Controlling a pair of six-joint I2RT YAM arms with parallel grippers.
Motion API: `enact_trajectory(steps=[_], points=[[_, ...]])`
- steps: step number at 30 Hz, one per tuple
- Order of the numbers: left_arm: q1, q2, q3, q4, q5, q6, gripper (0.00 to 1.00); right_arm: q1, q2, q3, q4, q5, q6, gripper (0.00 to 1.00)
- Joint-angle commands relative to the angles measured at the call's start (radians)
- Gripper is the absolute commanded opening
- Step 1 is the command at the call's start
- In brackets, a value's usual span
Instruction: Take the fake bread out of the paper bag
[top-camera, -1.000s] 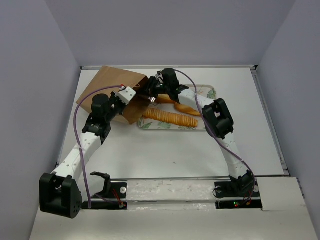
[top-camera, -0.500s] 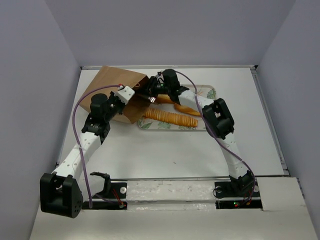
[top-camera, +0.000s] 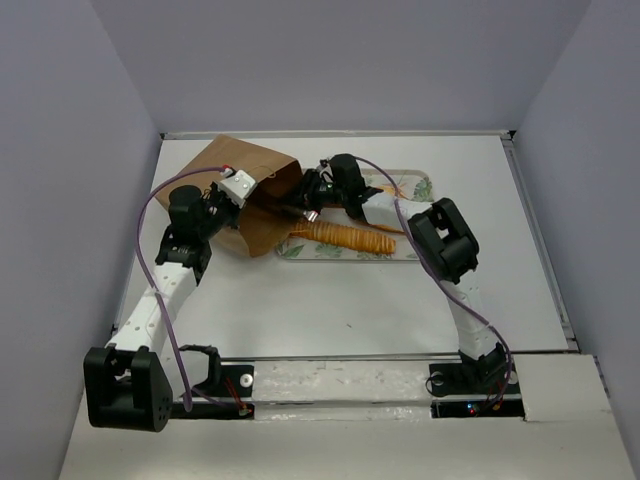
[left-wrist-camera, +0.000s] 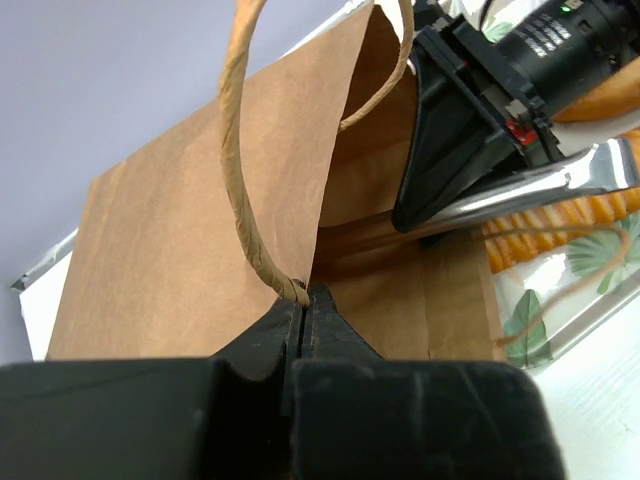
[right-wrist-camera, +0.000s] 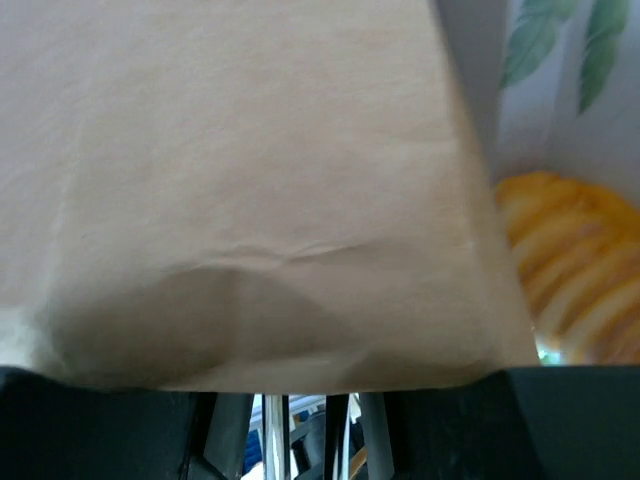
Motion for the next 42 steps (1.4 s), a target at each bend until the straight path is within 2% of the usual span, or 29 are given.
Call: enact_trajectory(steps=[1,13,19,30,33,39,42], points=[[0.003,-0.020,0.026,0.089,0.077,-0.053,0.00,0.012,-0.110,-0.091,0.248,0.009,0.081,0.45],[0.015,0.001,0.031,0.098,0.120,-0.079,0.00,0.021,-0.158,-0.161,0.263,0.059,0.084,0.46],[0.012,-0.023,0.026,0.078,0.193,-0.100,0.00,0.039,-0.074,-0.054,0.266,0.075,0.095,0.47],[0.009,0.017,0.034,0.139,0.230,-0.145,0.00,0.049,0.005,0.062,0.199,0.075,0.063,0.47],[0.010,0.027,0.043,0.175,0.179,-0.175,0.00,0.049,-0.010,0.030,0.185,0.075,0.046,0.47],[0.009,0.053,0.058,0.202,-0.082,-0.281,0.00,0.058,-0.041,-0.056,0.199,0.081,0.026,0.47],[-0.011,0.060,0.060,0.184,-0.170,-0.274,0.00,0.058,-0.061,-0.084,0.220,0.089,0.032,0.47]])
